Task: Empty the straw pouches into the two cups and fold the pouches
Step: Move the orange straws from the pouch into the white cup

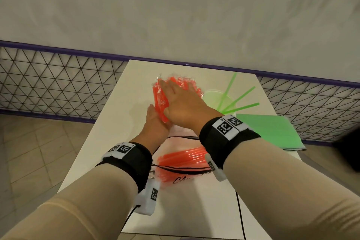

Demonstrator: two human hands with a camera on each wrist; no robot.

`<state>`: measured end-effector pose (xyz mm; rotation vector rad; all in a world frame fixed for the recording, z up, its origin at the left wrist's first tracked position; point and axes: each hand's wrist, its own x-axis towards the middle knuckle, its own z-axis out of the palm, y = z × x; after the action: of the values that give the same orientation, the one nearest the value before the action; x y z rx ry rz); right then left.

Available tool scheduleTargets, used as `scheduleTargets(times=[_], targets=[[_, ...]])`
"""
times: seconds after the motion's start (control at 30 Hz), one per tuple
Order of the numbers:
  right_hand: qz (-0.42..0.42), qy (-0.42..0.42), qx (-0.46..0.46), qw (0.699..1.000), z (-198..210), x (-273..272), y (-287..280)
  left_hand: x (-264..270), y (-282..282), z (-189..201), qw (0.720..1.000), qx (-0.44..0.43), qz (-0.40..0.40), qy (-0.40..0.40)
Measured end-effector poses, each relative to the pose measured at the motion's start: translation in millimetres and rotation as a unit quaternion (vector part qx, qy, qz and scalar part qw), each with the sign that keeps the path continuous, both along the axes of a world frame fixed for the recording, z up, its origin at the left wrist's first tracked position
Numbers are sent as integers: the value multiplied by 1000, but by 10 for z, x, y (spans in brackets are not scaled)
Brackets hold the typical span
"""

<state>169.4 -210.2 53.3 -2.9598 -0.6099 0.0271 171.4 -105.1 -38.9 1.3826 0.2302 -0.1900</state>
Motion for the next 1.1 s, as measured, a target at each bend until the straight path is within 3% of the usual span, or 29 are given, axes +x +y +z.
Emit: scheduleTargets(times=[0.1, 0.17, 0.2, 0.27, 0.3, 0.37, 0.43, 0.5, 0.67, 0.83, 1.1], targets=[[2, -150, 74, 986, 136, -150, -16, -98, 170, -39, 967, 242, -74, 21], [38, -266, 185, 945, 126, -289, -41, -132, 320, -141, 935, 313, -120, 117], [60, -281, 229, 930, 82, -376, -48, -157, 381, -189, 908, 346, -169, 168], [102, -168, 214, 957, -109, -536, -72, -227, 457, -244, 853, 391, -259, 230], [105, -68, 151, 980, -254, -578, -82, -261, 462, -273, 832, 407, -291, 239], [88, 79, 19, 993, -648, -589, -153, -301, 429, -282, 772, 499, -344, 193], [68, 129, -36, 989, -968, -591, -262, -319, 353, -240, 704, 602, -359, 112], [57, 170, -49, 983, -1142, -589, -344, -310, 266, -232, 676, 634, -367, 77], [68, 248, -73, 964, -1172, -583, -364, -282, 162, -263, 675, 640, -364, 51], [80, 185, -60, 978, -1232, -628, -381, -299, 173, -241, 696, 622, -353, 62], [47, 133, 90, 986, -1006, -546, -472, -268, 310, -251, 683, 637, -348, 79]])
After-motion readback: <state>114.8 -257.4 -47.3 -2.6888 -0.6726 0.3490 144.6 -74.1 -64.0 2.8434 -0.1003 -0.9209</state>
